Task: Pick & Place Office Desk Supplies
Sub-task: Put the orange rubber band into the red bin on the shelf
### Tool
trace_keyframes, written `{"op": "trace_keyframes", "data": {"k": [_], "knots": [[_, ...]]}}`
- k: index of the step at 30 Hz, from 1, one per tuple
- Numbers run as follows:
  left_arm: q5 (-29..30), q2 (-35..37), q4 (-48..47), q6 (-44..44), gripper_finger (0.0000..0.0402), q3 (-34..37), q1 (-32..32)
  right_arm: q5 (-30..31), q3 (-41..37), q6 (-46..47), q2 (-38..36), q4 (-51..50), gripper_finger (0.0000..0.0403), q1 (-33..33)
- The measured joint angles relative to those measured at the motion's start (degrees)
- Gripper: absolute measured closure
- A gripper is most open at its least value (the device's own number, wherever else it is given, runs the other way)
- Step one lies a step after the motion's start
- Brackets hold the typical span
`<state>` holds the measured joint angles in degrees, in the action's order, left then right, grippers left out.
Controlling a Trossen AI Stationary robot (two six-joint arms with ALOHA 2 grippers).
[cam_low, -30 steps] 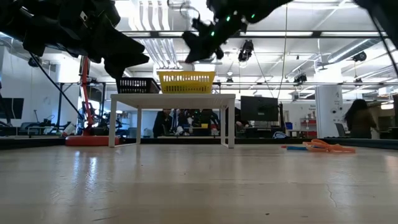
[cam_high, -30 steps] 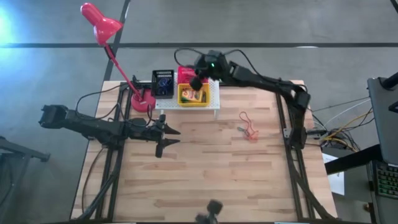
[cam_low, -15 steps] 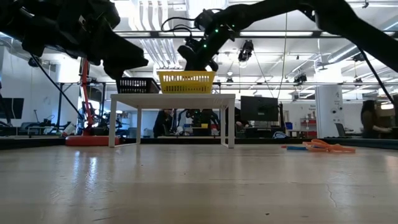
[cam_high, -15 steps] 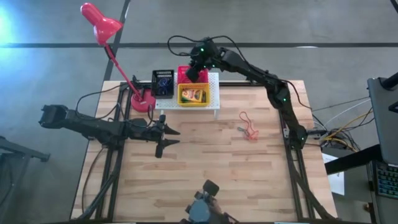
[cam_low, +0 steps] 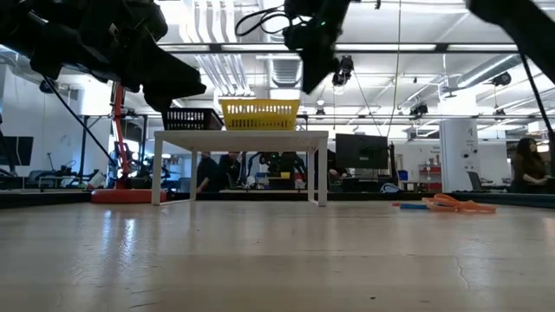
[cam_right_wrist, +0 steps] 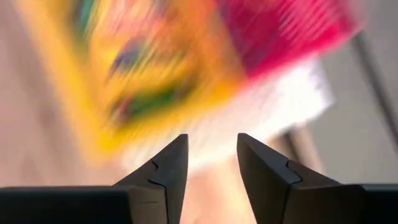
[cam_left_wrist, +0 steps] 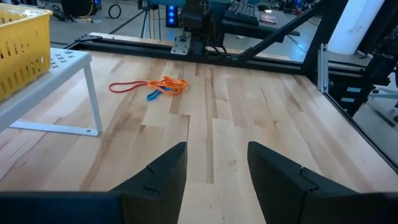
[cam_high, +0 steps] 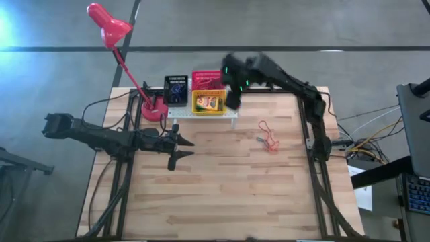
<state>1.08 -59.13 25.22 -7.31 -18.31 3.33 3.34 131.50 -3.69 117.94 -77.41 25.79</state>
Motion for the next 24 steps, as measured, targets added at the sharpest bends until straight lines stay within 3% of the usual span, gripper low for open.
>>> {"op": "trace_keyframes", "data": {"k": [4, 8, 13, 18, 24], "knots": [[0.0, 0.0, 0.0, 1.0, 0.0229, 0.0, 0.0, 2.5, -12.2, 6.5, -6.6, -5.5, 0.0287, -7.4], [0.0, 0.0, 0.0, 2.5, 0.0229, 0.0, 0.0, 5.6, -29.1, 15.6, -15.1, -1.6, 0.0302, -15.2], [0.0, 0.0, 0.0, 2.8, 0.0229, 0.0, 0.0, 8.0, -49.3, 33.4, -24.4, 4.6, 0.0314, -23.0], [0.0, 0.0, 0.0, 3.0, 0.0229, 0.0, 0.0, 8.0, -65.0, 49.5, -31.0, 9.1, 0.0307, -25.3], [0.0, 0.0, 0.0, 2.9, 0.0229, 0.0, 0.0, 6.3, -79.2, 53.6, -36.8, 20.5, 0.0263, -24.8]]}}
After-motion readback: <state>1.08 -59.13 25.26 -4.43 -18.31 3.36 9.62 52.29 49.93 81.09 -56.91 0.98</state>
